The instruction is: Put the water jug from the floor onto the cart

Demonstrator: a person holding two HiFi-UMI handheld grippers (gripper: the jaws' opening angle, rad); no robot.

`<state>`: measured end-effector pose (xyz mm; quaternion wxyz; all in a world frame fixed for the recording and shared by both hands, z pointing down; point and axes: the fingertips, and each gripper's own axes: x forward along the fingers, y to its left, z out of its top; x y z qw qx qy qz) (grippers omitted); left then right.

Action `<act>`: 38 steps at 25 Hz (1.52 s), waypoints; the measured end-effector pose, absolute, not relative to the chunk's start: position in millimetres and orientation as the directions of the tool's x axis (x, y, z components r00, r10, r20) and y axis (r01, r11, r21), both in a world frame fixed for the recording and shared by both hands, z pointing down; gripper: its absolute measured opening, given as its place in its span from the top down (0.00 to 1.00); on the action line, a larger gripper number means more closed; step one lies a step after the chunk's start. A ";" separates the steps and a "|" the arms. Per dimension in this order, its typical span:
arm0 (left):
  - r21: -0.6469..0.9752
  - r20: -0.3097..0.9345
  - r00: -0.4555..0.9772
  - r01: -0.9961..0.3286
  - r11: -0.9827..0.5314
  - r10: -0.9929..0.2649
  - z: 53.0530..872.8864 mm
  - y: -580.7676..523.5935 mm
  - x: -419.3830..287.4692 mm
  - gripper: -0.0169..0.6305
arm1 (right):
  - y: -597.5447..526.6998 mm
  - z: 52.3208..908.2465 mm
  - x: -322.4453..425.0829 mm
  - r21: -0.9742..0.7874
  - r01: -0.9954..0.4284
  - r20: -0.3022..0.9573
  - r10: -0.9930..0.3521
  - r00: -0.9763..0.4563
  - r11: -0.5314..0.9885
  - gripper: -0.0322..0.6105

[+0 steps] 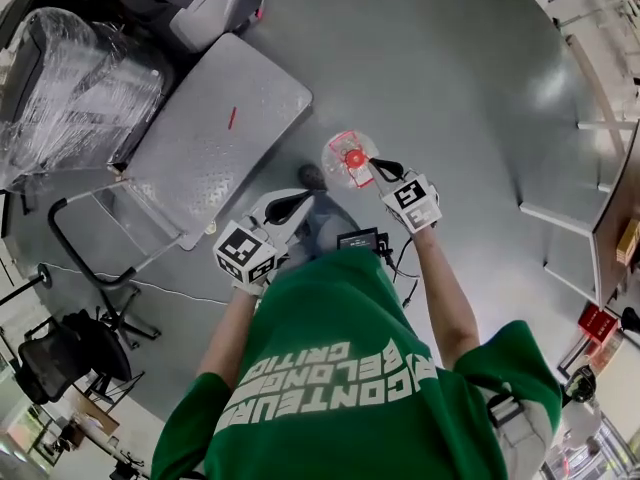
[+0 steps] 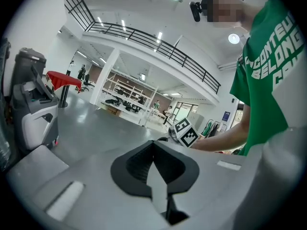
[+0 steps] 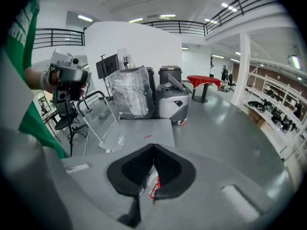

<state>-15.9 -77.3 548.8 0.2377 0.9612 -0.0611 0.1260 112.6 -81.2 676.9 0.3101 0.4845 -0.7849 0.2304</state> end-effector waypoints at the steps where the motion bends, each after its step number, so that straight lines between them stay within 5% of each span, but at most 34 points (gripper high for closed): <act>1: 0.439 0.277 0.959 -0.174 -0.881 -0.052 550.7 -76.7 -12.0 0.96 | -77.5 686.6 116.0 -0.065 -0.907 0.722 -0.608 -0.331 0.417 0.96; 9: 0.476 0.314 0.950 -0.158 -0.865 -0.001 573.5 -69.9 4.1 0.96 | -61.8 771.1 121.7 -0.123 -0.921 0.802 -0.509 -0.312 0.371 0.89; 19: 0.509 0.355 0.928 -0.086 -0.856 0.118 593.6 -51.7 20.3 0.96 | -62.7 867.1 132.5 -0.132 -0.941 0.869 -0.420 -0.261 0.311 0.67; 38: 0.608 0.353 0.930 -0.145 -0.781 0.102 626.1 -42.4 -11.6 0.96 | -57.5 952.1 123.3 -0.164 -0.957 0.938 -0.263 -0.226 0.239 0.57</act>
